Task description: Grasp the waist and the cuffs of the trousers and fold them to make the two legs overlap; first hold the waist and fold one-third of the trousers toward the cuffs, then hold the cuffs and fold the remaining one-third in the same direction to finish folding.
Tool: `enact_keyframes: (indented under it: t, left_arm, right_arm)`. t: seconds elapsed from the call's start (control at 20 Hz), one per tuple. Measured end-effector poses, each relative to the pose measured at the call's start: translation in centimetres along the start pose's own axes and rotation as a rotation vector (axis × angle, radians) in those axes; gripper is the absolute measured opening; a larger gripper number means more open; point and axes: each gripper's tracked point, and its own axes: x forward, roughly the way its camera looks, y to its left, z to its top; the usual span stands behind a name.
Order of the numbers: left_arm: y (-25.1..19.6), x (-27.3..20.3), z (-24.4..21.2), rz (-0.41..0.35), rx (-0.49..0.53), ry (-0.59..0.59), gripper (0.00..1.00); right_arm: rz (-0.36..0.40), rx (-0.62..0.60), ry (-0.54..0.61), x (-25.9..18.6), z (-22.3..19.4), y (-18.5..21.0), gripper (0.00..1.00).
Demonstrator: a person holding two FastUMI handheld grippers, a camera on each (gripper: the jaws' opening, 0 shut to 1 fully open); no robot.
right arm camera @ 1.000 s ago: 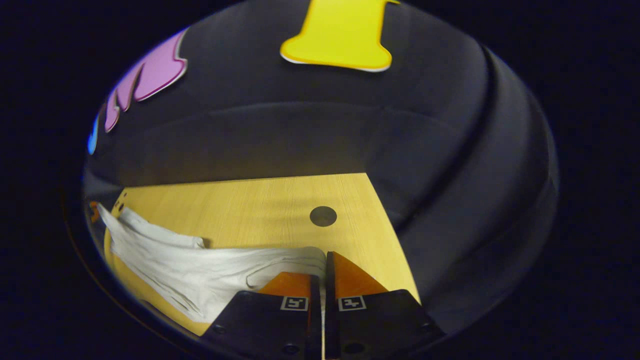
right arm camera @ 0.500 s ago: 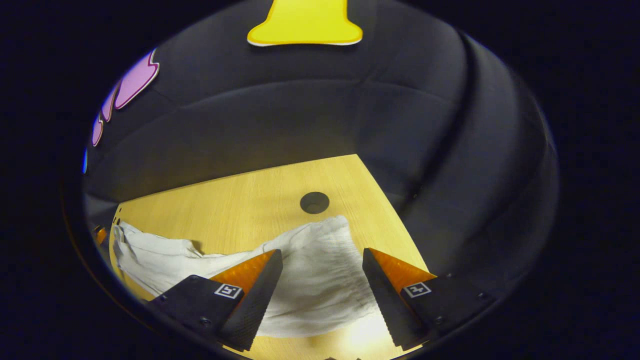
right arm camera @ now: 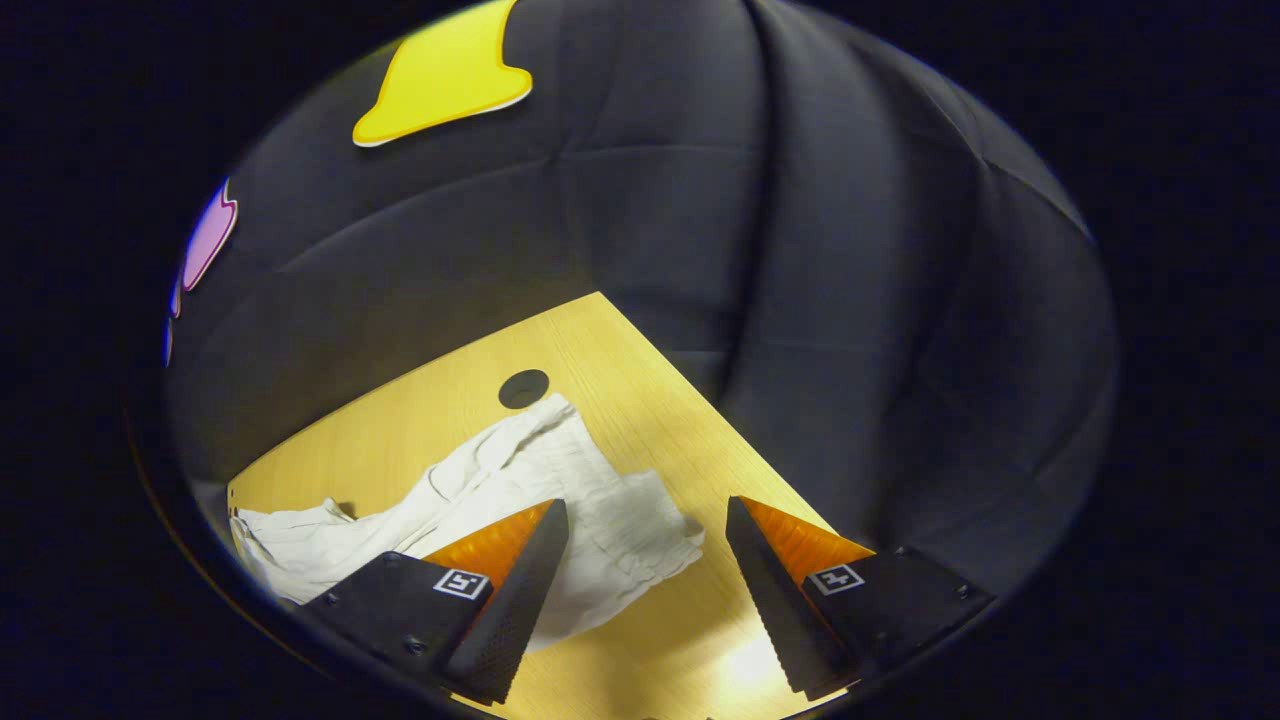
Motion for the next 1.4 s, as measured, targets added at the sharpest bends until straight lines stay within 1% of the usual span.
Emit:
enact_keyframes:
  t: [0.1, 0.2, 0.35, 0.4, 0.45, 0.5, 0.55, 0.65, 0.7, 0.75, 0.8, 0.85, 0.9, 0.95, 1.0, 1.1, 1.15, 1.2, 1.3, 1.4]
  left_arm:
    - [-2.0, -1.7, -0.5, -0.023, 0.0, 0.004, 0.98]
    - [-3.0, -3.1, -1.0, -0.01, 0.037, 0.006, 0.98]
    - [-5.1, -4.8, -1.6, -0.042, 0.122, 0.022, 0.98]
    - [-5.4, -5.0, -1.5, -0.045, 0.143, 0.02, 0.98]
    - [-5.9, -5.2, -1.3, -0.048, 0.151, 0.017, 0.96]
    - [-6.4, -5.6, -1.3, -0.049, 0.145, 0.024, 0.96]
    - [-6.7, -6.0, -1.5, -0.052, 0.119, 0.042, 0.96]
    - [-7.6, -7.2, -1.7, -0.082, 0.059, 0.068, 0.96]
    - [-7.4, -7.8, -1.9, -0.082, 0.048, 0.074, 0.96]
    - [-6.9, -8.3, -1.7, -0.074, 0.049, 0.075, 0.96]
    - [-6.6, -8.9, -1.6, -0.066, 0.053, 0.075, 0.97]
    - [-6.3, -9.4, -1.4, -0.056, 0.055, 0.074, 0.96]
    - [-6.1, -9.9, -1.4, -0.047, 0.052, 0.074, 0.96]
    - [-5.9, -10.5, -1.4, -0.038, 0.049, 0.072, 0.96]
    - [-5.7, -11.0, -1.4, -0.03, 0.043, 0.068, 0.96]
    - [-5.5, -11.9, -1.3, -0.021, 0.032, 0.057, 0.96]
    - [-5.3, -12.2, -1.2, -0.017, 0.026, 0.05, 0.96]
    - [-5.2, -12.4, -1.1, -0.013, 0.021, 0.044, 0.96]
    - [-4.6, -12.8, -1.2, -0.001, 0.01, 0.042, 0.96]
    - [-3.8, -13.3, -1.1, 0.0, 0.008, 0.035, 0.96]
  right_arm:
    - [0.01, 0.039, 0.029, 0.0, -0.8, -0.1, 0.99]
    - [0.001, 0.018, 0.041, 0.3, -1.3, -0.2, 0.99]
    - [0.009, -0.02, 0.049, 1.6, -2.3, -0.2, 0.99]
    - [0.012, -0.015, 0.066, 1.7, -2.8, -0.1, 0.99]
    - [0.016, -0.014, 0.043, 1.8, -2.3, -0.1, 1.0]
    - [0.026, -0.011, 0.057, 1.8, -2.7, 0.1, 0.99]
    - [0.039, -0.025, 0.038, 1.9, -2.3, 0.1, 0.99]
    - [0.056, -0.058, 0.038, 1.9, -2.6, 0.3, 0.94]
    - [0.062, -0.056, 0.051, 2.1, -3.0, 0.8, 0.9]
    - [0.06, -0.056, 0.04, 2.4, -2.9, 1.0, 0.8]
    - [0.089, -0.046, 0.06, 2.4, -3.3, 1.6, 0.79]
    - [0.083, -0.047, 0.051, 2.3, -3.1, 1.6, 0.67]
    - [0.091, -0.048, 0.072, 2.5, -3.6, 1.9, 0.55]
    - [0.081, -0.051, 0.062, 2.1, -3.3, 2.1, 0.47]
    - [0.084, -0.051, 0.079, 2.4, -3.6, 2.5, 0.4]
    - [0.083, -0.04, 0.095, 2.4, -3.9, 2.8, 0.29]
    - [0.088, -0.033, 0.098, 2.3, -4.1, 2.9, 0.22]
    - [0.088, -0.031, 0.101, 2.4, -4.1, 2.9, 0.17]
    - [0.079, -0.035, 0.108, 1.5, -3.8, 2.7, 0.17]
    - [0.057, -0.052, 0.069, 0.3, -2.0, 2.7, 0.17]
